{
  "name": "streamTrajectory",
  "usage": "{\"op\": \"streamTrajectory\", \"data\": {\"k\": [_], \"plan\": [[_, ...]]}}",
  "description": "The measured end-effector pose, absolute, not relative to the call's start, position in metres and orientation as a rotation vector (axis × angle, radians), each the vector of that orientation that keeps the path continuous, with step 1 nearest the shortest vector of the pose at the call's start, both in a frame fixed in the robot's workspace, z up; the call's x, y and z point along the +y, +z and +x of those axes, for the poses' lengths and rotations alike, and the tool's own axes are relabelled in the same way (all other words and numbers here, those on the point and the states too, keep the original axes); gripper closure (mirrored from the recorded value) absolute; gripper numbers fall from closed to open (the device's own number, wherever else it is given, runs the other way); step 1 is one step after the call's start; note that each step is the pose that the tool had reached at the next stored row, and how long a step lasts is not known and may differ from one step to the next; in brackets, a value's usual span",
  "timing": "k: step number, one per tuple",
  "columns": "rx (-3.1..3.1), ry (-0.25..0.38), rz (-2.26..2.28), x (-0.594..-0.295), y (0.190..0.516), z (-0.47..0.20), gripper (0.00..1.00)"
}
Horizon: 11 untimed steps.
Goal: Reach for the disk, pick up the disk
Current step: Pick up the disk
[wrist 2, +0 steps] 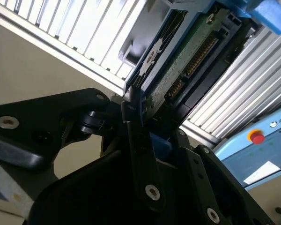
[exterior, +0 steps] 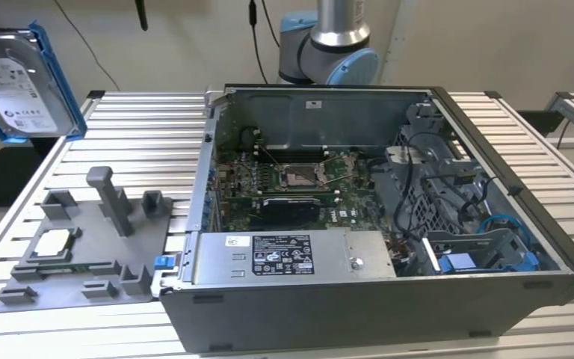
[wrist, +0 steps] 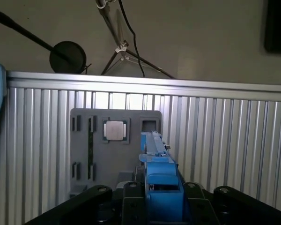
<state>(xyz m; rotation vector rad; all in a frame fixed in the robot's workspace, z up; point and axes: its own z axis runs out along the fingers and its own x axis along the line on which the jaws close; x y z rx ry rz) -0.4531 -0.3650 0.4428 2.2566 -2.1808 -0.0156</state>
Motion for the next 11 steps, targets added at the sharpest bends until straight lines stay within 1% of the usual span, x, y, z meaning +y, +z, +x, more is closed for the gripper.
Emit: {"op": "streamTrajectory", "data": {"k": [11], "plan": [[-2.181, -0.016, 2.257, -0.365, 0.464, -0.453, 1.00]]}}
